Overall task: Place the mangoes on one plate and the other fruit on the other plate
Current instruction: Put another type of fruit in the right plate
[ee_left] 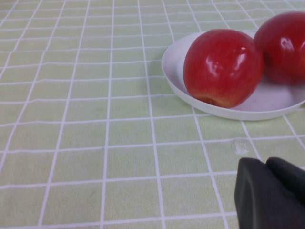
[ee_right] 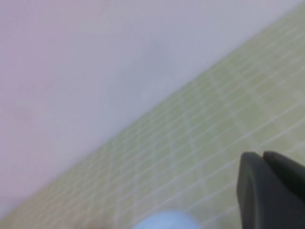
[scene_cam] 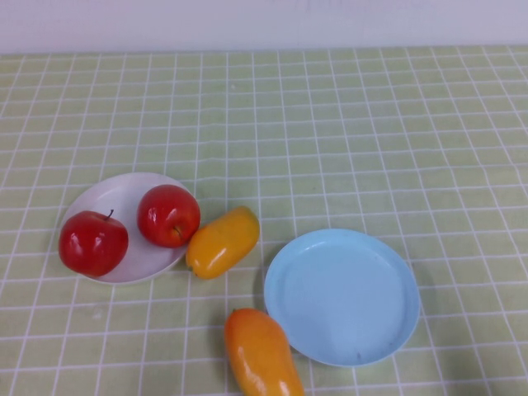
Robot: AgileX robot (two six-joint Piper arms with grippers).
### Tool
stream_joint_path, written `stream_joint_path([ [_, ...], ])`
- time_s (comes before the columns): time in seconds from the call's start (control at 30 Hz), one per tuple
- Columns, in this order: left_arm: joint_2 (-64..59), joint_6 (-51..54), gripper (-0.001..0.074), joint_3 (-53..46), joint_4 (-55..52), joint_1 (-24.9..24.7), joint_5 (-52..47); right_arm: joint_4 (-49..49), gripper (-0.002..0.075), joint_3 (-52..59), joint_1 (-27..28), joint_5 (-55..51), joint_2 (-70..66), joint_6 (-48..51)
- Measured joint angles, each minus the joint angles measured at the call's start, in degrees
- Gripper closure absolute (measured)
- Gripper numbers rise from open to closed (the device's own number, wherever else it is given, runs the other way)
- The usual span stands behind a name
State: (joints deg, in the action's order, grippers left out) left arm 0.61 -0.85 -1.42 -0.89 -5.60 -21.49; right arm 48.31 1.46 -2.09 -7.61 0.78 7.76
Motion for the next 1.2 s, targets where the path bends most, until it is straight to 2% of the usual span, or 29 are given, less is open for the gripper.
stream_joint_path([
  [0.2,0.0,0.0,0.0735,0.0,0.0,0.0,0.0,3.1,0.0741,-8.3,0.0,-16.5,-5.6,-0.1],
  [0.47,0.0,0.0,0.0735,0.0,0.0,0.0,0.0,-8.1,0.0741,-26.0,0.0,-37.3,-29.3,4.0],
  [0.6,0.0,0.0,0.0735,0.0,0.0,0.0,0.0,-10.4,0.0741,-31.4,-0.1,-41.3,-38.5,9.6],
  [0.73,0.0,0.0,0.0735,0.0,0.0,0.0,0.0,-15.2,0.0741,-37.0,-2.7,-43.8,-46.7,8.8],
  [0.83,0.0,0.0,0.0735,0.0,0.0,0.0,0.0,-20.2,0.0741,-42.4,-9.5,-45.4,-54.2,4.6],
  [1.0,0.0,0.0,0.0735,0.0,0.0,0.0,0.0,-26.5,0.0737,-51.3,-24.7,-45.7,-65.2,-1.8],
  [1.1,0.0,0.0,0.0735,0.0,0.0,0.0,0.0,-30.4,0.0705,-56.7,-33.3,-45.7,-72.0,-6.8],
  [1.2,0.0,0.0,0.0735,0.0,0.0,0.0,0.0,-34.1,0.0627,-61.4,-40.4,-45.5,-78.7,-11.7],
])
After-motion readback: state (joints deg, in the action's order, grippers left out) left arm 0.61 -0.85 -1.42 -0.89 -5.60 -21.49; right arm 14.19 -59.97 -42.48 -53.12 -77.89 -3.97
